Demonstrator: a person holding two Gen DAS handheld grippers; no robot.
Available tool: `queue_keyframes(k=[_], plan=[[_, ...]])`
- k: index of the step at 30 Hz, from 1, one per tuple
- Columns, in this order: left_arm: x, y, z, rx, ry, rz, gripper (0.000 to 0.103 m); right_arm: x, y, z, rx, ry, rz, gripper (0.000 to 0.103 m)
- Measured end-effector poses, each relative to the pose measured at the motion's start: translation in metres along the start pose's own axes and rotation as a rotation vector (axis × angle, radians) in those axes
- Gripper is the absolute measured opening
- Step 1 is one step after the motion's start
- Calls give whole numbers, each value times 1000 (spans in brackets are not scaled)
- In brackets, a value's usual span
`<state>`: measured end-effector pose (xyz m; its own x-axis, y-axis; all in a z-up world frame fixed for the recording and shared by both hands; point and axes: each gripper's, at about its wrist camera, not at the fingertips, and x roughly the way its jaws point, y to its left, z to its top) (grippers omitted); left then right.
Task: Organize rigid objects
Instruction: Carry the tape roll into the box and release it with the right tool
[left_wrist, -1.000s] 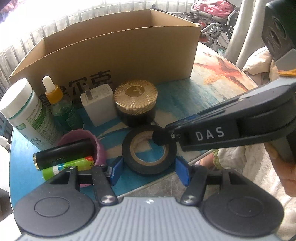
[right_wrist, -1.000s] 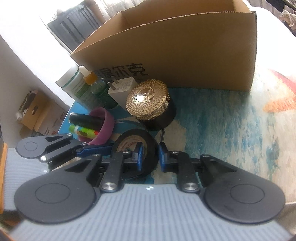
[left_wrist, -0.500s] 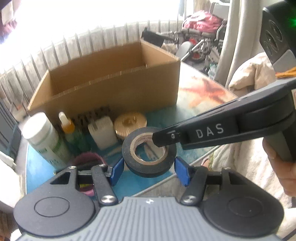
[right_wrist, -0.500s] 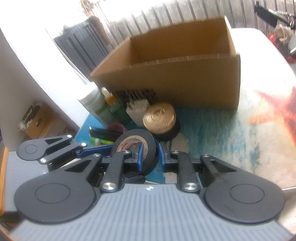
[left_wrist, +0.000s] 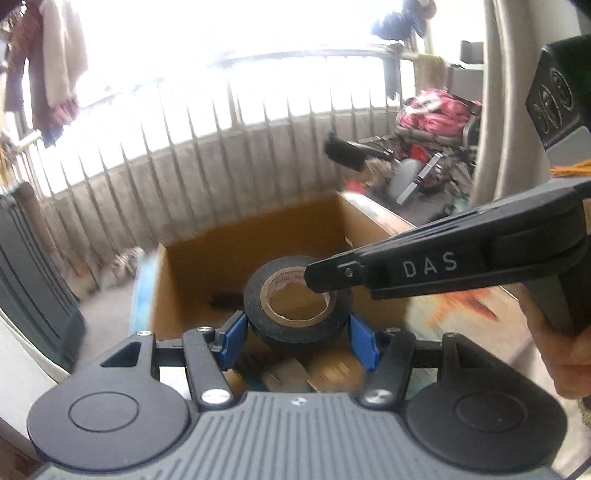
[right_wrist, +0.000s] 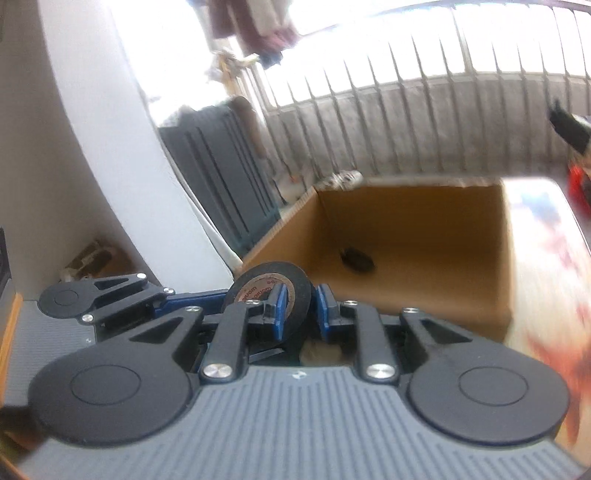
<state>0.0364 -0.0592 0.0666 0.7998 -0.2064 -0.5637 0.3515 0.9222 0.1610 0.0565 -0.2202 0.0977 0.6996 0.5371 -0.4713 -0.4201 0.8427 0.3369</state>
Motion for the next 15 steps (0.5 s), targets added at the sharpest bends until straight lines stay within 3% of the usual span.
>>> queue_keyframes(k=[4,7,11,15], plan=[[18,23,27,-22,12,52,61,31,-4,43,-29,24,45,17],[44,47,46,-56,62,57,61,65,-13,73,-14,90,76,17],[93,79,64,-102,210,24,61,122,-32,99,33,228,96,17],[146,97,67,-139,379,-10,61,178,-57,105,142,385,118,17]])
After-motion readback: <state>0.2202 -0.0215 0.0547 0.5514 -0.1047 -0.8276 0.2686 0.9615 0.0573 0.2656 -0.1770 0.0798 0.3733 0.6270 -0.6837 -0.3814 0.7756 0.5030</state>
